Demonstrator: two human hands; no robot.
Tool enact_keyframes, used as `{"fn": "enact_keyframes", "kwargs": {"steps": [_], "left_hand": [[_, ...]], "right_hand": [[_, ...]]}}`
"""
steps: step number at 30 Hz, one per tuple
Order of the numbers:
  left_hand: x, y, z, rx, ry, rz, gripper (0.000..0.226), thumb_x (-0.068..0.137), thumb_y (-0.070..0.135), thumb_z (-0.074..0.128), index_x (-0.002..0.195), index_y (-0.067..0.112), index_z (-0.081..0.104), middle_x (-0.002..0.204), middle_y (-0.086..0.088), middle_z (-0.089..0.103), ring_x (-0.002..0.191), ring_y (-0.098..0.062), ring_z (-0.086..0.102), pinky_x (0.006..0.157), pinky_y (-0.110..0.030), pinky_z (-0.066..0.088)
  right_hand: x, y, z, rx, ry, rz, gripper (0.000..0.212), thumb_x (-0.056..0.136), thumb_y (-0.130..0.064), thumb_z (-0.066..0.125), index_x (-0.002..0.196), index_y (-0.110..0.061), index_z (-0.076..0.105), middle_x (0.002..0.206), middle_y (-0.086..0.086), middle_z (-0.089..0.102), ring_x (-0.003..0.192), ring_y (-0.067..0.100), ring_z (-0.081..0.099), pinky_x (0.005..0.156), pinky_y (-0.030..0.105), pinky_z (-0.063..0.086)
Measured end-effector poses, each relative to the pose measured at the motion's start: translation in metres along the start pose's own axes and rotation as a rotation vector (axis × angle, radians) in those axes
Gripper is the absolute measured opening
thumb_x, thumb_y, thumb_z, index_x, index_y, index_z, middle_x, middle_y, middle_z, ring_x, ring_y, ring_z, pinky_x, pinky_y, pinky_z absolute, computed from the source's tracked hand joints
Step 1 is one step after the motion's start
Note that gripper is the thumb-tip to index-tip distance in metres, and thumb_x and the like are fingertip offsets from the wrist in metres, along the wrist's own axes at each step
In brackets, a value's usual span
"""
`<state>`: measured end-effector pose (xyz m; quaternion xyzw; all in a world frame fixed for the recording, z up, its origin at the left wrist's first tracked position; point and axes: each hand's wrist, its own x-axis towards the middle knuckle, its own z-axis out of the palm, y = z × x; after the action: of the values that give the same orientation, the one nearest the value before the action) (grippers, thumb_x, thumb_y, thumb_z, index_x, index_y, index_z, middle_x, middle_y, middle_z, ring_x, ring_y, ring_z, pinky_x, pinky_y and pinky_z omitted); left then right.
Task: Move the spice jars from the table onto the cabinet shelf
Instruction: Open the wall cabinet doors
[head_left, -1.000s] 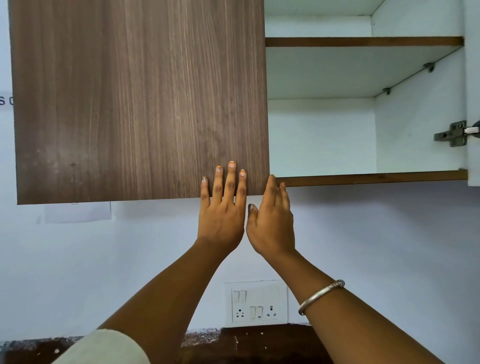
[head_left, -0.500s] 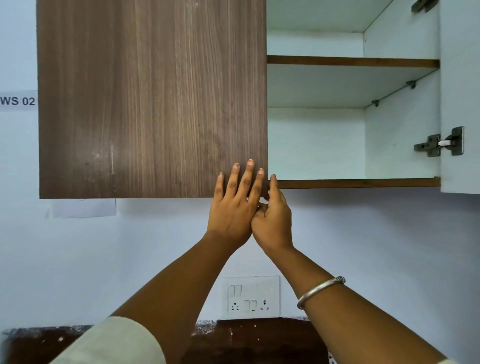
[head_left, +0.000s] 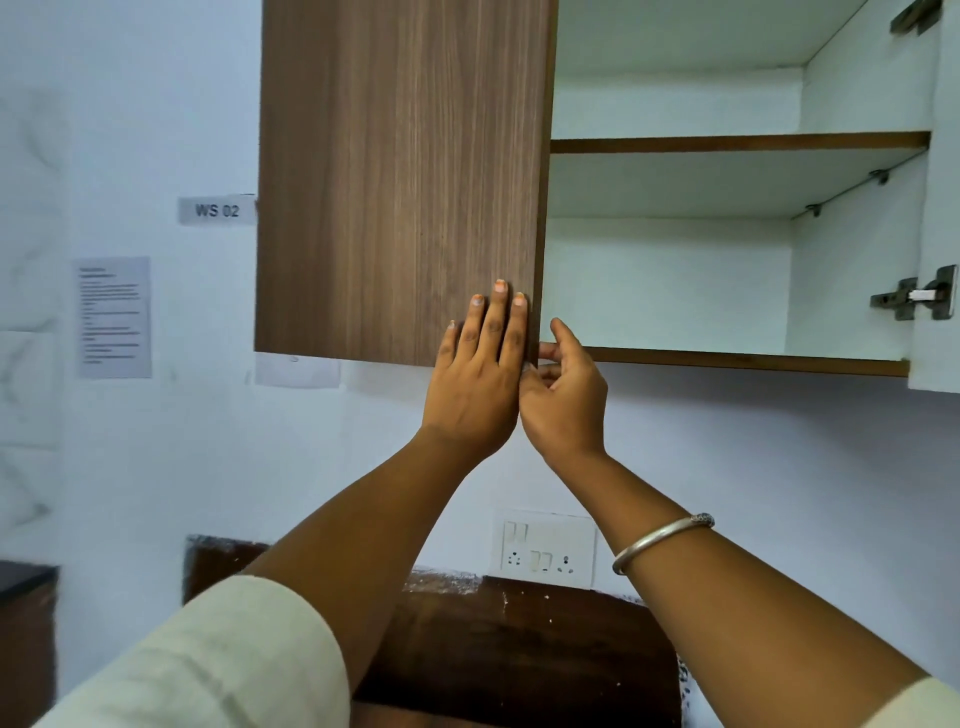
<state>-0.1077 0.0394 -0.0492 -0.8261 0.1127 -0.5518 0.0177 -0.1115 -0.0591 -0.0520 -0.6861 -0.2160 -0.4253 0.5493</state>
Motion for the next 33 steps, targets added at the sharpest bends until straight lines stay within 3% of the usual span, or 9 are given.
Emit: {"fn": "enact_keyframes", "kwargs": {"steps": [4,8,13,19,23,28,30,33], "left_hand": [[-0.017,-0.004,-0.04,-0.03,0.022,-0.05,0.075,0.096,0.04,0.04,0.14,0.023,-0.019,0.158,-0.01,-0.007,0.145,-0.03,0.001,0.116,-0.045,0.02],[-0.035,-0.01,-0.082,0.013,0.038,-0.011,0.074,0.093,0.034,0.051,0.142,0.038,-0.004,0.156,-0.019,0.009,0.137,-0.038,0.029,0.1,-0.046,0.041],[-0.056,-0.024,-0.124,0.076,0.007,-0.076,0.069,0.093,0.026,0.052,0.148,0.029,0.012,0.156,-0.02,0.006,0.132,-0.038,0.035,0.095,-0.042,0.045],[-0.082,-0.052,-0.171,0.097,0.012,-0.189,0.067,0.09,0.018,0.057,0.147,0.016,0.022,0.155,-0.022,0.009,0.133,-0.041,0.035,0.096,-0.045,0.046],[-0.099,-0.079,-0.2,0.125,0.011,-0.267,0.071,0.088,0.017,0.06,0.146,0.014,0.02,0.15,-0.026,0.018,0.123,-0.042,0.048,0.089,-0.042,0.049],[-0.119,-0.119,-0.229,0.157,0.041,-0.345,0.075,0.086,0.018,0.062,0.146,0.014,0.017,0.136,-0.024,0.033,0.088,-0.035,0.062,0.073,-0.038,0.052],[-0.128,-0.14,-0.24,0.153,0.06,-0.38,0.076,0.086,0.018,0.061,0.146,0.018,0.015,0.13,-0.022,0.038,0.087,-0.033,0.061,0.074,-0.038,0.052],[-0.139,-0.17,-0.253,0.142,0.078,-0.416,0.077,0.086,0.023,0.062,0.144,0.027,0.011,0.127,-0.02,0.042,0.093,-0.031,0.06,0.081,-0.039,0.054]], "right_hand": [[-0.019,-0.033,-0.004,0.048,-0.049,-0.093,0.036,0.088,-0.014,0.061,0.124,-0.016,0.059,0.109,0.002,0.064,0.083,0.007,0.057,0.071,0.01,0.045],[-0.037,-0.061,-0.004,0.079,-0.08,-0.105,0.026,0.088,-0.017,0.061,0.112,-0.01,0.065,0.105,0.006,0.068,0.08,0.01,0.059,0.072,0.021,0.051],[-0.061,-0.098,0.007,0.143,-0.13,-0.145,0.027,0.09,-0.012,0.056,0.115,-0.009,0.065,0.102,0.01,0.067,0.084,0.022,0.063,0.077,0.034,0.055],[-0.093,-0.145,0.033,0.194,-0.19,-0.271,0.024,0.091,-0.004,0.05,0.106,-0.003,0.068,0.094,0.015,0.067,0.081,0.025,0.061,0.069,0.022,0.044],[-0.109,-0.177,0.059,0.214,-0.258,-0.316,0.023,0.093,-0.005,0.044,0.101,-0.001,0.065,0.092,0.014,0.065,0.081,0.024,0.059,0.069,0.018,0.039],[-0.131,-0.207,0.099,0.255,-0.398,-0.325,0.032,0.097,-0.013,0.038,0.119,-0.01,0.06,0.112,0.012,0.063,0.101,0.026,0.058,0.085,0.03,0.048],[-0.139,-0.218,0.118,0.278,-0.482,-0.3,0.037,0.099,-0.016,0.035,0.131,-0.018,0.052,0.124,0.007,0.06,0.111,0.023,0.056,0.095,0.032,0.047],[-0.151,-0.234,0.146,0.317,-0.579,-0.265,0.043,0.099,-0.019,0.034,0.14,-0.028,0.041,0.133,0.002,0.056,0.116,0.021,0.055,0.097,0.036,0.047]]}}
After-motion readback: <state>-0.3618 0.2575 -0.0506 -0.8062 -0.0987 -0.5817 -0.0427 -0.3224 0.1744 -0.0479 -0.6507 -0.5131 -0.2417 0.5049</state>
